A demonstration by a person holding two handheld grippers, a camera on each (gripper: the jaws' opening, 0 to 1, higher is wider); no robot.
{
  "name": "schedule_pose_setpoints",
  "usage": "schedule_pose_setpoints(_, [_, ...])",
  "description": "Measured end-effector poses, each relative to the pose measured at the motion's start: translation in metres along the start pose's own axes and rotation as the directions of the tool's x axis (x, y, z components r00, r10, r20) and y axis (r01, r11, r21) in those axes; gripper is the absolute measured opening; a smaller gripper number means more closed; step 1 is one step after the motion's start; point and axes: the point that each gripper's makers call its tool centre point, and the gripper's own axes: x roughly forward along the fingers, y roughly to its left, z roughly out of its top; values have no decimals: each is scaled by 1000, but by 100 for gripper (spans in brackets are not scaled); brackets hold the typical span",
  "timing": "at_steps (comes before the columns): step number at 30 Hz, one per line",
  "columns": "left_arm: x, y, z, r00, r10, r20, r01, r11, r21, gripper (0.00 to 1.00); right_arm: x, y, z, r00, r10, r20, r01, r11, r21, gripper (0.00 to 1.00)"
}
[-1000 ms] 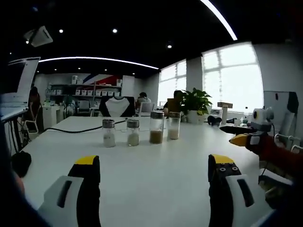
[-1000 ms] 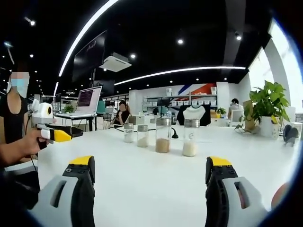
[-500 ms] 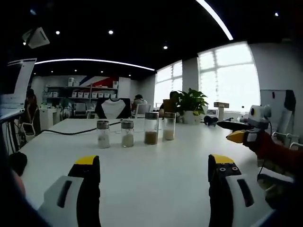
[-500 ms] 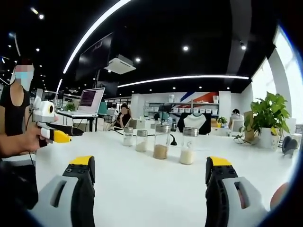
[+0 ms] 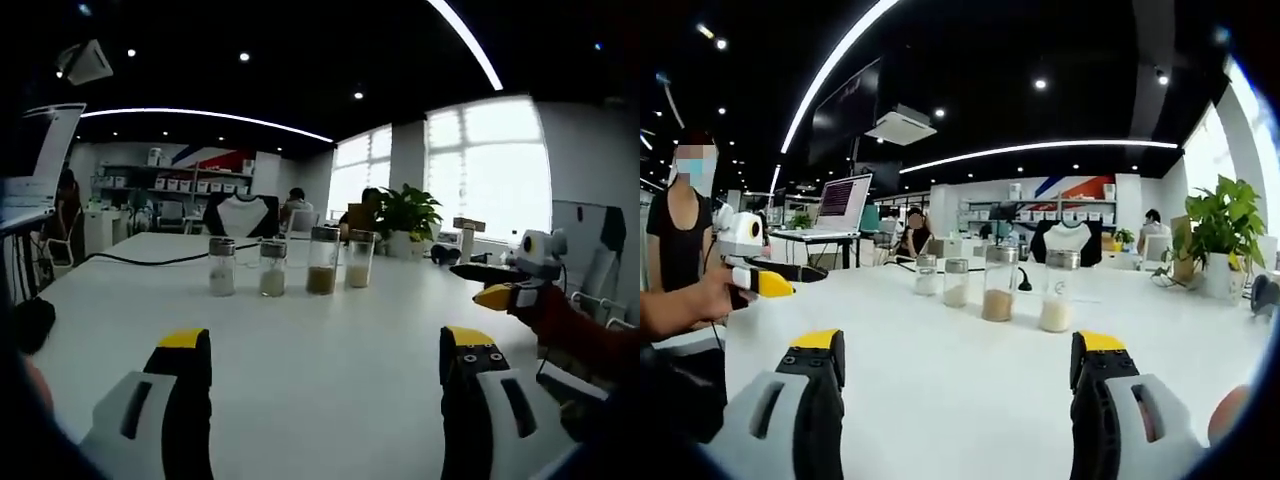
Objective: Rotate the seasoning bottle until the label or dispensing opening points toward the visible target arrow and the bottle remains upright within the marked orientation range
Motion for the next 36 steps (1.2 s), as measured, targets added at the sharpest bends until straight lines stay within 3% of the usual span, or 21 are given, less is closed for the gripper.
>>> schedule_pose_setpoints(7, [3, 1, -5, 999, 24, -24, -23, 999, 47, 100, 0, -2, 0, 1000, -2, 0, 2, 1000, 5, 99])
schedule_pose_setpoints(11, [5, 1, -8, 999, 41, -36, -38, 996, 86, 100, -3, -13, 2, 998, -63, 12, 64, 998, -9, 100])
schedule_pose_setpoints(17, [10, -2, -12, 998, 20, -62, -15, 996, 87, 100, -3, -13, 2, 998, -52, 18, 52, 999, 16, 100])
schedule_pose_setpoints(23, [14, 10, -7, 997, 52, -50, -46, 992, 118, 100, 1, -5, 3, 999, -32, 12, 32, 999, 8, 100])
schedule_pose_setpoints(31, [23, 17, -10, 995, 56, -85, -43, 989, 144, 100, 4, -2, 2, 1000, -16, 8, 15, 1000, 7, 100])
schedule_pose_setpoints(36, [31, 26, 3, 996, 65, -61, -56, 990, 133, 100, 2, -3, 0, 1000, -13, 1, 13, 1000, 15, 100])
